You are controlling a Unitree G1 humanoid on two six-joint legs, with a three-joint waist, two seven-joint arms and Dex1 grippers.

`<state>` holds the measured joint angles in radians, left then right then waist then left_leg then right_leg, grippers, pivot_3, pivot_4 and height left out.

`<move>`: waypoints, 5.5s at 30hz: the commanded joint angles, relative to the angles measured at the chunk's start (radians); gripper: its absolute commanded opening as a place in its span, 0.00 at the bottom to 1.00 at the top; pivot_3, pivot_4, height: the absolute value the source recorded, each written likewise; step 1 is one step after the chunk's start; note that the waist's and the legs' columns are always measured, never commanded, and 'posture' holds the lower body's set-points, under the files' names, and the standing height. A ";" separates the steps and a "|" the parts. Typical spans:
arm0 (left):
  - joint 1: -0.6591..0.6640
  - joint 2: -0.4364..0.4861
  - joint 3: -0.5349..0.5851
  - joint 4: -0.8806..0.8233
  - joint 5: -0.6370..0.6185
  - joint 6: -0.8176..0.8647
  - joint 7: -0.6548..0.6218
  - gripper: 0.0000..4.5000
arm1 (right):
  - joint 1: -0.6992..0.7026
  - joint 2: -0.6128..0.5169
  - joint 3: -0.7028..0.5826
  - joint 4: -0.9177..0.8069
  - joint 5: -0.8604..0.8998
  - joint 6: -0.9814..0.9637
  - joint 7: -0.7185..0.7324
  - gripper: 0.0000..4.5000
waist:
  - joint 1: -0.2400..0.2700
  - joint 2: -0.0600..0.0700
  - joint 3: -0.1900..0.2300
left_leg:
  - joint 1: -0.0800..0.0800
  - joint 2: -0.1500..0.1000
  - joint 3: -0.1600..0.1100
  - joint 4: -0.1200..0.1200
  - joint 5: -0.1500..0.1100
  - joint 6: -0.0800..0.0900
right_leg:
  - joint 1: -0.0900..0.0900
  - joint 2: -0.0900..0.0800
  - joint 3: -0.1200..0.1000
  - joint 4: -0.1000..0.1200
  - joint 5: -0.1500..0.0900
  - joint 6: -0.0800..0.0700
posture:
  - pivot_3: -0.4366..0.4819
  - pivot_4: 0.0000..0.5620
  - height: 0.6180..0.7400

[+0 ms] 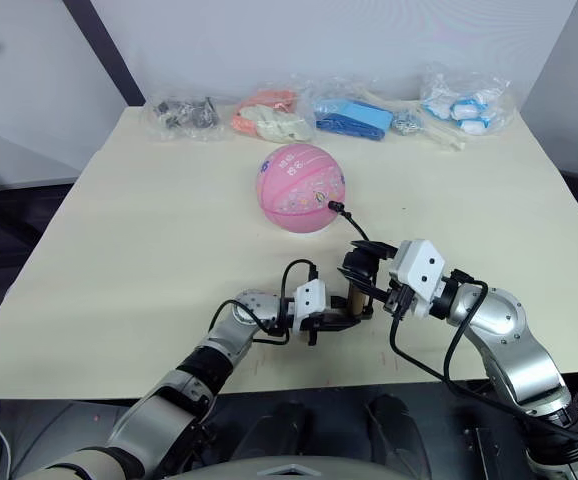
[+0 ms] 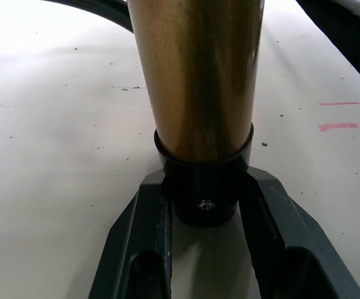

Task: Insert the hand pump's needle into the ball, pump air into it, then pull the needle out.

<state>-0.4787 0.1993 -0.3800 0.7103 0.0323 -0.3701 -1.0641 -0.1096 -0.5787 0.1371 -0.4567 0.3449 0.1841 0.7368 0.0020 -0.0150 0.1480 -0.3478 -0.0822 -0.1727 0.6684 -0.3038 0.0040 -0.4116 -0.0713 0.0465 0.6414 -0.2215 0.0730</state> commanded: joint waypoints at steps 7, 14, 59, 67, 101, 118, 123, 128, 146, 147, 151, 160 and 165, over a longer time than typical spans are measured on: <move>0.010 0.008 -0.012 0.014 0.007 0.000 -0.026 0.25 | -0.173 -0.102 -0.175 -0.174 0.232 0.267 0.001 0.40 | -0.003 0.002 0.002 | -0.002 0.000 0.000 0.000 0.000 0.000 | -0.002 -0.001 0.000 0.000 0.000 0.000 | 0.48 0.27 1.00; 0.017 0.005 -0.019 0.001 0.005 0.002 -0.029 0.25 | -0.297 -0.169 -0.276 -0.222 0.385 0.404 -0.017 0.40 | -0.002 0.002 0.003 | -0.003 0.000 -0.001 0.000 -0.001 0.001 | -0.002 -0.001 -0.001 -0.001 0.000 0.000 | 0.48 0.27 1.00; 0.042 0.012 -0.022 -0.026 0.000 0.009 -0.026 0.25 | 0.028 -0.040 0.067 0.043 -0.050 -0.001 -0.006 0.40 | 0.003 -0.001 -0.001 | -0.002 0.000 0.000 0.000 0.000 0.000 | -0.003 0.000 0.000 0.000 0.000 0.000 | 0.48 0.27 1.00; 0.047 0.014 -0.019 -0.027 -0.002 0.009 -0.030 0.25 | -0.044 -0.072 -0.040 -0.074 0.085 0.092 0.030 0.40 | 0.001 -0.001 0.000 | -0.001 0.000 0.000 0.000 0.000 0.000 | -0.001 0.000 0.000 0.000 0.000 0.000 | 0.48 0.27 1.00; 0.033 0.006 -0.024 0.002 -0.001 -0.007 -0.040 0.25 | -0.509 -0.270 -0.366 -0.167 0.584 0.516 -0.030 0.40 | 0.011 0.002 0.002 | -0.015 0.000 -0.001 0.001 0.001 -0.001 | -0.014 -0.003 -0.001 0.000 0.000 0.000 | 0.48 0.27 1.00; 0.034 0.009 -0.023 0.004 -0.001 -0.012 -0.039 0.25 | -0.161 -0.154 -0.116 -0.164 0.275 0.283 0.029 0.40 | 0.009 0.000 0.000 | -0.009 0.000 0.000 0.001 0.000 0.000 | -0.009 -0.001 -0.001 0.001 0.000 0.000 | 0.48 0.27 1.00; 0.037 0.009 -0.022 -0.001 -0.001 -0.011 -0.037 0.25 | -0.102 -0.117 -0.061 -0.128 0.191 0.211 0.036 0.40 | 0.007 0.000 0.000 | -0.005 0.000 0.000 0.001 0.000 0.000 | -0.005 -0.001 0.000 0.000 0.000 0.000 | 0.48 0.27 1.00; 0.038 0.007 -0.020 -0.003 -0.003 -0.010 -0.038 0.25 | -0.036 -0.073 -0.009 -0.066 0.103 0.126 0.042 0.40 | 0.008 0.000 0.000 | -0.004 0.000 0.000 0.001 0.000 -0.001 | -0.004 -0.001 -0.001 0.000 0.000 0.000 | 0.48 0.27 1.00; 0.046 0.018 0.000 -0.042 -0.024 0.016 -0.052 0.25 | 0.088 0.017 0.081 0.064 -0.064 -0.058 0.045 0.40 | -0.001 0.000 0.000 | 0.000 0.000 0.000 0.000 0.000 0.000 | 0.000 0.000 0.000 0.000 0.000 0.000 | 0.48 0.27 1.00; 0.044 0.017 0.001 -0.043 -0.024 0.019 -0.050 0.25 | 0.085 0.018 0.080 0.064 -0.064 -0.057 0.045 0.40 | -0.001 0.000 0.000 | 0.000 0.000 0.000 0.000 0.000 0.000 | 0.000 0.000 0.000 0.000 0.000 0.000 | 0.48 0.27 1.00; 0.044 0.016 0.006 -0.046 -0.022 0.024 -0.047 0.52 | 0.077 0.019 0.075 0.063 -0.063 -0.057 0.048 0.40 | -0.004 0.000 0.000 | 0.000 0.000 0.000 0.000 0.000 0.000 | 0.000 0.000 0.000 0.000 0.000 0.000 | 0.48 0.27 1.00; 0.055 0.037 0.030 -0.094 -0.042 0.025 -0.060 0.99 | 0.064 0.013 0.066 0.030 -0.055 -0.042 0.043 0.40 | -0.008 0.000 0.000 | 0.001 0.000 0.000 0.000 -0.001 0.001 | 0.000 0.000 0.000 0.000 0.000 0.000 | 0.48 0.27 1.00; 0.092 0.088 0.059 -0.228 -0.101 0.067 -0.096 0.99 | 0.045 -0.004 0.033 -0.016 -0.033 -0.009 0.038 0.40 | -0.011 0.000 0.000 | 0.000 0.000 0.000 0.000 -0.001 0.001 | 0.000 0.000 0.000 0.000 0.000 0.000 | 0.48 0.27 1.00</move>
<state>-0.3957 0.2749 -0.3475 0.5532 -0.0311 -0.3142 -1.1435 -0.0821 -0.5641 0.1605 -0.4665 0.3108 0.1286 0.7583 -0.0090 -0.0145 0.1481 -0.3476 -0.0817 -0.1729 0.6680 -0.3045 0.0050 -0.4117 -0.0716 0.0466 0.6414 -0.2216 0.0729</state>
